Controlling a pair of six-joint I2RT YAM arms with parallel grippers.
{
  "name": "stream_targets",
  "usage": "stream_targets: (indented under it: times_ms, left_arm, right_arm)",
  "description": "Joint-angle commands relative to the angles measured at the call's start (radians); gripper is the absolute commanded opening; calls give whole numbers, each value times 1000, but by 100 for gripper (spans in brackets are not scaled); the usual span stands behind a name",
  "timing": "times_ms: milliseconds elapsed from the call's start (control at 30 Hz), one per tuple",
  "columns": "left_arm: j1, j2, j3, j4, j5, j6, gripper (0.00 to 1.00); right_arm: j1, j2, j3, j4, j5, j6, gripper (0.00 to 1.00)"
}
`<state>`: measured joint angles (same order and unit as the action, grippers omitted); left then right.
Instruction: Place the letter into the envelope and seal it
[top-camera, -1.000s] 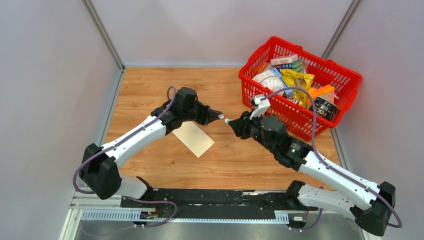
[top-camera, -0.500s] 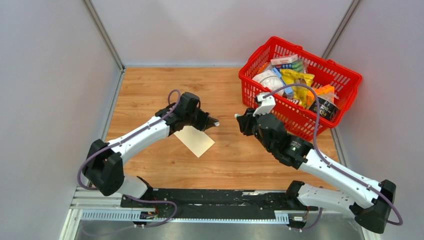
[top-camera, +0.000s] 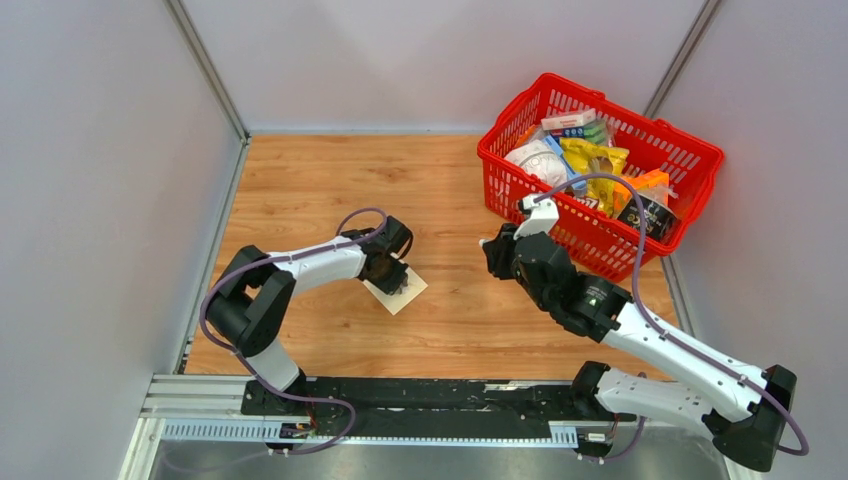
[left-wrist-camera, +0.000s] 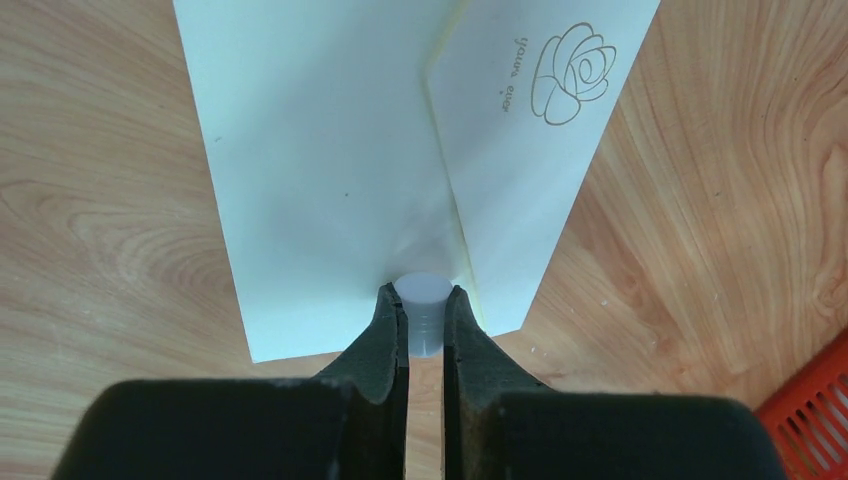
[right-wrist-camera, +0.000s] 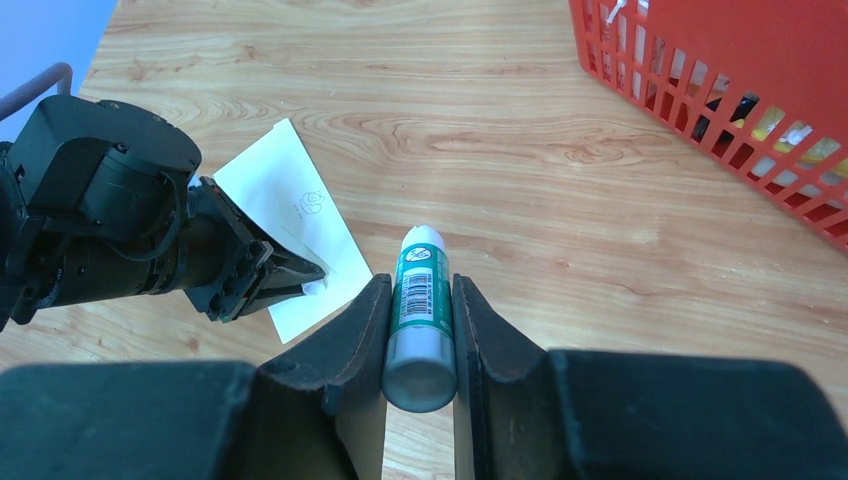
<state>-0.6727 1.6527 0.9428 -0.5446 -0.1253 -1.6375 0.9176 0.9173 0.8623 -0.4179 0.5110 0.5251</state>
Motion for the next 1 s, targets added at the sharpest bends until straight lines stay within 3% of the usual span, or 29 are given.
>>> stream_targets:
  times_ms: [0, 167, 533, 967]
  left_arm:
    - [-13, 15, 56, -70, -88, 2, 12]
    - [-18, 27, 80, -103, -108, 10, 26]
    - [-19, 48, 90, -103, -120, 18, 39]
    - [-16, 62, 155, -179, -174, 45, 41]
  right_arm:
    - [1, 3, 0, 22, -3, 21, 0]
    - [1, 11, 4, 31, -14, 19, 0]
    - [1, 12, 7, 37, -20, 12, 0]
    - [1, 15, 12, 42, -23, 13, 0]
